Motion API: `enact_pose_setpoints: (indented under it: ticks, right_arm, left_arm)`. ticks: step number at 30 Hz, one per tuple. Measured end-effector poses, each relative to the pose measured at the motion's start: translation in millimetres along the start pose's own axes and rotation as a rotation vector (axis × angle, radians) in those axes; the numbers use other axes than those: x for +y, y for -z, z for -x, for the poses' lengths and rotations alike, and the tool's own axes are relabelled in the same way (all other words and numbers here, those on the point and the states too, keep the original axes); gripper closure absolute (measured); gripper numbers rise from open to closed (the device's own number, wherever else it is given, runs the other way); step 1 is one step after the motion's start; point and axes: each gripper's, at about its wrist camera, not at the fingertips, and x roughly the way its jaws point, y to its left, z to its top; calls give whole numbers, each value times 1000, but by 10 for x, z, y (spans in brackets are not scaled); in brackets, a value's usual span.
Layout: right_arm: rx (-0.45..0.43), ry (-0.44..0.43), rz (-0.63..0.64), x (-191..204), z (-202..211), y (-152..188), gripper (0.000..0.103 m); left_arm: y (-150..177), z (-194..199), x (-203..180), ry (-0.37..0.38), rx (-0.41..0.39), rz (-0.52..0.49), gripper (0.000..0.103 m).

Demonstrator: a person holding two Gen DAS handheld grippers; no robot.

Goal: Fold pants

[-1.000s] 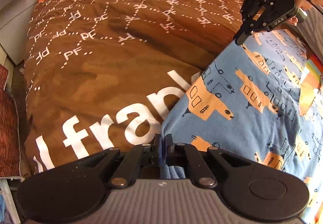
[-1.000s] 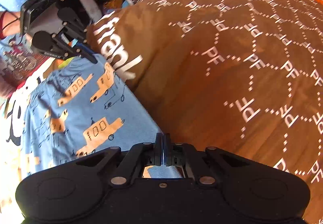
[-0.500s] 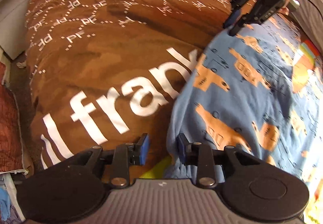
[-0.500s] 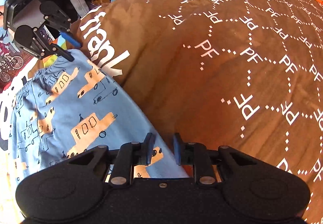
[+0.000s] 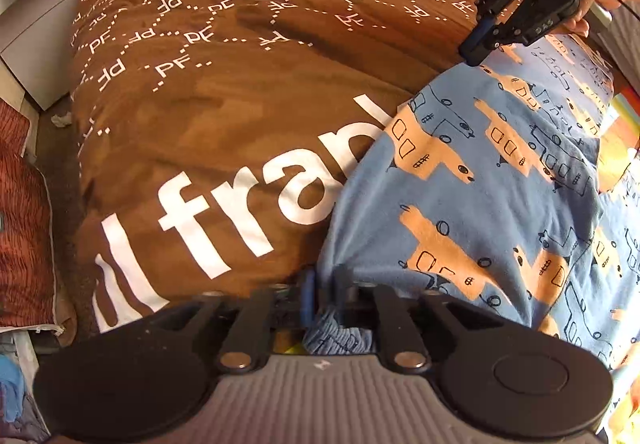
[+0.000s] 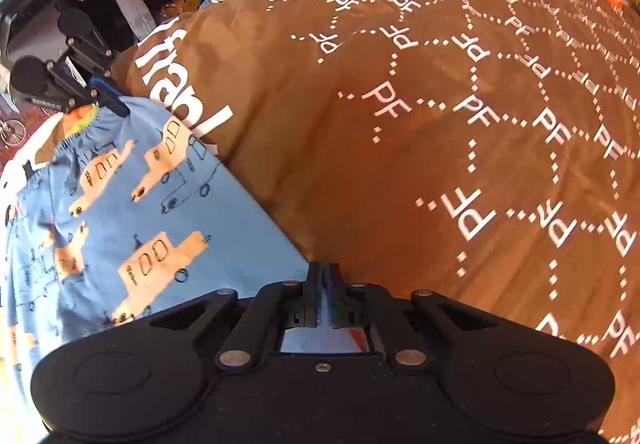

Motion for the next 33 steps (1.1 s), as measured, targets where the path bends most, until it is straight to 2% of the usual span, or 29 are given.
enact_pose_setpoints:
  ticks: [1,2,4,7,11,16,21,22,23,25,28,33]
  right_arm:
    - [-15,1,1,-12,42,-1,85]
    - [-31,6,2,-32,95,2,84]
    - [-57,18,-13,-105,197,24,83]
    - [-73,29,-52,-236,323,108,82]
    - [-47,-1,-61,-279,353,212,81]
    - [0,-36,12,-153,222,194,81]
    - [78,-51,62,-152,58,184,81]
    - [81,-56,64,-161,46,194,81]
    - [82,-62,57,-173,43,200,84]
    - [84,-77,51,-187,61,220,103]
    - [56,-86,45,-186,147,243,103]
    - [-15,-89,7,-133,315,316,103]
  left_arm:
    - [2,53,24,-10,-18,-1,53]
    - [5,109,50,-22,-39,2,45]
    - [-2,202,154,-32,-69,42,45]
    - [-53,223,247,-22,-72,84,45]
    - [-198,108,101,23,-62,19,47]
    - [-377,-161,-67,65,-19,-37,50]
    - [-381,-328,-138,93,32,-69,50]
    - [-382,-335,-141,100,31,-71,53]
    - [-379,-328,-136,107,29,-69,69]
    - [-384,-322,-108,114,28,-61,94]
    - [-384,-265,-107,100,13,-69,100]
    - [-365,-122,-188,73,-28,-87,102]
